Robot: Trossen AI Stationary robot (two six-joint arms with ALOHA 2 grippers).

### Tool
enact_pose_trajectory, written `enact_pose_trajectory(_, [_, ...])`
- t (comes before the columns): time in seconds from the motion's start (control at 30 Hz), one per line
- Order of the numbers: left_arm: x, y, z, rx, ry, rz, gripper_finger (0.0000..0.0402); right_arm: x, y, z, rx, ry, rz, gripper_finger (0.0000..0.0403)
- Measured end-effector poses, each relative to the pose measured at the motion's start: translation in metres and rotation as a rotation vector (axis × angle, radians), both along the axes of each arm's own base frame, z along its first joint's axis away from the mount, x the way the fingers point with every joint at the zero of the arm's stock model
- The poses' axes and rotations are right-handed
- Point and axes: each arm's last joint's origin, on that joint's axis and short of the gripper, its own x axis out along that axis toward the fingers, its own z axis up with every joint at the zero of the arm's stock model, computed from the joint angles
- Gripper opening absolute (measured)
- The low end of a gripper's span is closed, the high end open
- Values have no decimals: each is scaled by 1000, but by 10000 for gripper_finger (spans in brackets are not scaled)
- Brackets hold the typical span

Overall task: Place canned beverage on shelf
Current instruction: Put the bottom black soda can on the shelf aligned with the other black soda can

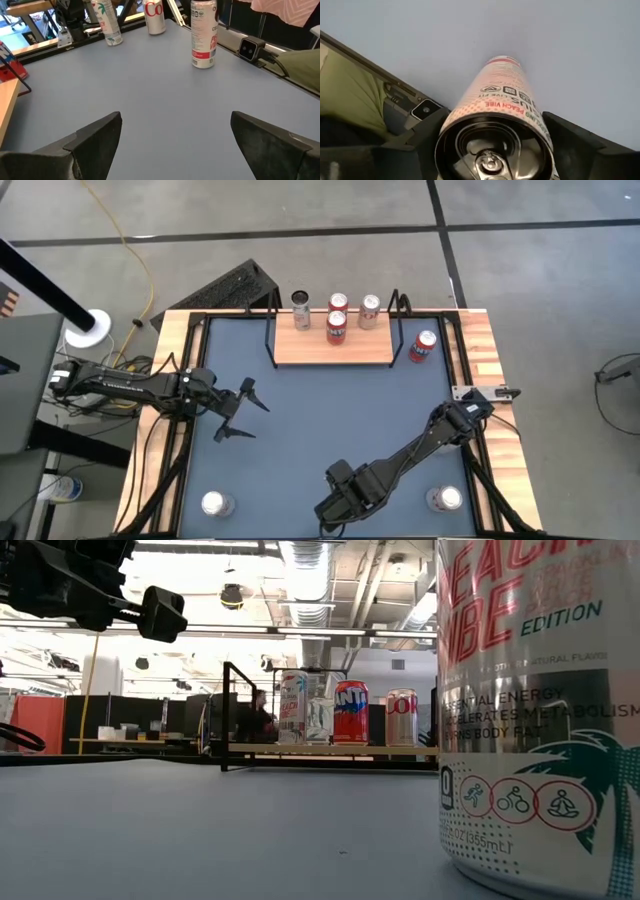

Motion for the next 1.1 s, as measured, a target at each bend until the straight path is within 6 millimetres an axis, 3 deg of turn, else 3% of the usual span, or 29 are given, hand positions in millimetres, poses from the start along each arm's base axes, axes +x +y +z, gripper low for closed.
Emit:
enact_pose_trajectory(0.4, [0,0,0,-3,2,1,364,-3,1,0,21,31,50,229])
enact_pose_trajectory(0.67, [0,0,0,-3,1,1,364,-4,-6,4,7,54,236,227])
enact_pose_trajectory(0.9, [0,0,0,-2,6,3,364,11,-55,7,-87,93,527,228])
enact_pose_trajectory(1.1, [0,0,-1,25,2,5,364,35,-118,11,-165,42,810,229])
